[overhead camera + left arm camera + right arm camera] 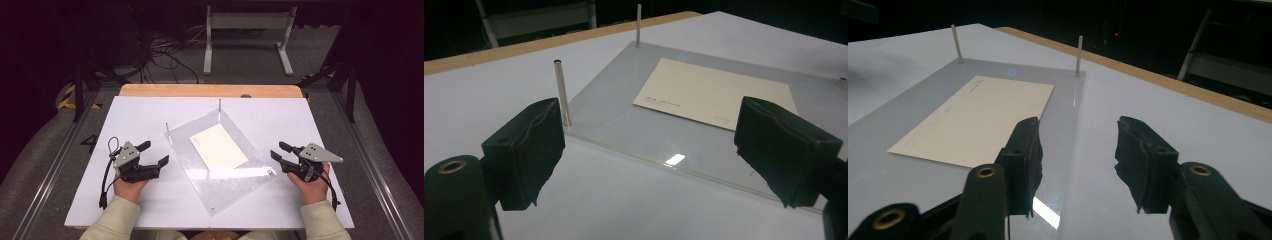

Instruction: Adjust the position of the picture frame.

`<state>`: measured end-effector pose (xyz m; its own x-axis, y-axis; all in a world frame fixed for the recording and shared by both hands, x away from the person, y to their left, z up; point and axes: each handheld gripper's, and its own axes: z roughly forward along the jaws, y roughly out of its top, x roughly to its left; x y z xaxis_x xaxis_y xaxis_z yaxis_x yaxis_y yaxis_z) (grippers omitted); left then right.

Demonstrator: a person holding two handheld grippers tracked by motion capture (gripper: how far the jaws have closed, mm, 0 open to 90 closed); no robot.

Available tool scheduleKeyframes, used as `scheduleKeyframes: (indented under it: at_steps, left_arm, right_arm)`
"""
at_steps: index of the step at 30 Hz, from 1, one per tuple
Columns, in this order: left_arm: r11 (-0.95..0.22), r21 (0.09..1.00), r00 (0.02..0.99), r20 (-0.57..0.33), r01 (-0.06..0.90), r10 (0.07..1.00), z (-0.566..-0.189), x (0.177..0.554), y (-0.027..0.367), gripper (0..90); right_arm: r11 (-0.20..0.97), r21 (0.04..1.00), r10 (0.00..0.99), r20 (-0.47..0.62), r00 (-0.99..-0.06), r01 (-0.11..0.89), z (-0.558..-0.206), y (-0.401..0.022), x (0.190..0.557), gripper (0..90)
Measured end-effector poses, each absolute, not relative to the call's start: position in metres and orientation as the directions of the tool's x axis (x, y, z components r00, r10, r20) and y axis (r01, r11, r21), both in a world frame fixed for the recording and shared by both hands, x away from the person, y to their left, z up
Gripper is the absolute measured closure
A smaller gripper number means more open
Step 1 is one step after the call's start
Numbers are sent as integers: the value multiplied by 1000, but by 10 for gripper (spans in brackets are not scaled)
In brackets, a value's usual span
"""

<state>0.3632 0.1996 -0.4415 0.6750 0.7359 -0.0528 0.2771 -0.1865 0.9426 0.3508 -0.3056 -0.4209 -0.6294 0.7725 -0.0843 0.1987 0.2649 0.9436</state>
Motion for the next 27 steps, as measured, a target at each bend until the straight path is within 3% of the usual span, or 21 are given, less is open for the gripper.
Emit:
scheduleKeyframes:
  at_steps: [10, 18, 27]
  left_arm:
    - [-241, 935, 710, -15, 259, 704, -437, 355, 189, 155]
    - [-291, 918, 744, -8, 271, 668, -435, 349, 179, 203]
    - [-289, 907, 734, -31, 305, 679, -437, 351, 181, 216]
  right_arm:
    - [262, 931, 772, -44, -634, 253, -419, -307, 348, 528]
    - [316, 889, 765, -33, -643, 331, -418, -307, 343, 624]
    - [404, 806, 745, -15, -667, 432, -434, -301, 343, 643]
